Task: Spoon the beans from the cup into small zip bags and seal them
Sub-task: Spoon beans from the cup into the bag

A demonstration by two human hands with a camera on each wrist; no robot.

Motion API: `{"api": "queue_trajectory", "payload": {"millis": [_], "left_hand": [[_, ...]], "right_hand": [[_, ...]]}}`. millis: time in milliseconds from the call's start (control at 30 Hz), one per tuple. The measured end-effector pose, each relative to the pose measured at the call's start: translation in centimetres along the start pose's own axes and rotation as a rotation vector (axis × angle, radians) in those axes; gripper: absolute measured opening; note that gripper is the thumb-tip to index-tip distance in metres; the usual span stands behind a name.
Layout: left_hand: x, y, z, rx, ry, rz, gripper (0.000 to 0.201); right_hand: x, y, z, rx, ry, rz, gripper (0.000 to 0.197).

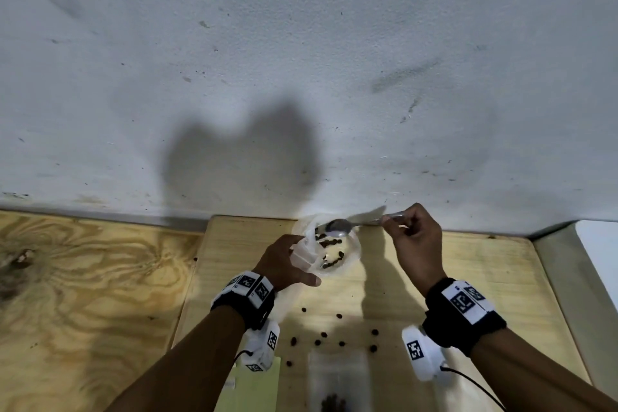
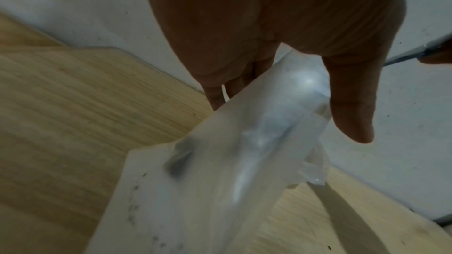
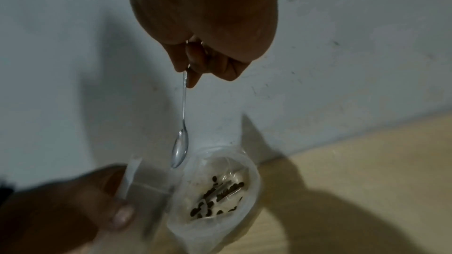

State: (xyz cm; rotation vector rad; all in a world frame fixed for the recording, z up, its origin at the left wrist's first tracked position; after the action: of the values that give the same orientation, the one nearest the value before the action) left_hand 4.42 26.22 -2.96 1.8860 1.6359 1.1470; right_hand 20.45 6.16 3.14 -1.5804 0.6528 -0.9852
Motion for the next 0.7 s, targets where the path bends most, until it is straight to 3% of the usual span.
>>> {"api": "queue_trajectory", "payload": {"millis": [167, 300, 700], "left_hand": [[0.4, -0.1, 0.4, 0.029, -0.026, -0.054, 0.104], [0.7, -0.1, 0.8, 0.042, -0.057, -0.034, 0.095], [0.9, -0.1, 1.1, 0.053, -0.096, 0.051, 0.099]], "right_hand": [[-0.4, 2.1, -0.5, -0.038, 0.055, -0.173, 0.031], [-1.6, 3.9, -0.9, -0.039, 0.028, -0.269, 0.028], [-2.5, 6.9, -1.3, -0.219, 0.057, -0.038, 0.034]]}}
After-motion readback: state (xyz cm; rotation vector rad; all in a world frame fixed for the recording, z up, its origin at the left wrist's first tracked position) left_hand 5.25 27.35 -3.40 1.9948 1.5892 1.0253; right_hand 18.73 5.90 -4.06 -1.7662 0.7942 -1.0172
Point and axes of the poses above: each hand's wrist, its own z-axis towards the middle knuckle, its own x-axis out of the back of the hand, y = z × x, the point moved 1 cm from there along z, towards the middle knuckle, and after that the axes turned 13 degrees about -y, right-handed, at the moved point
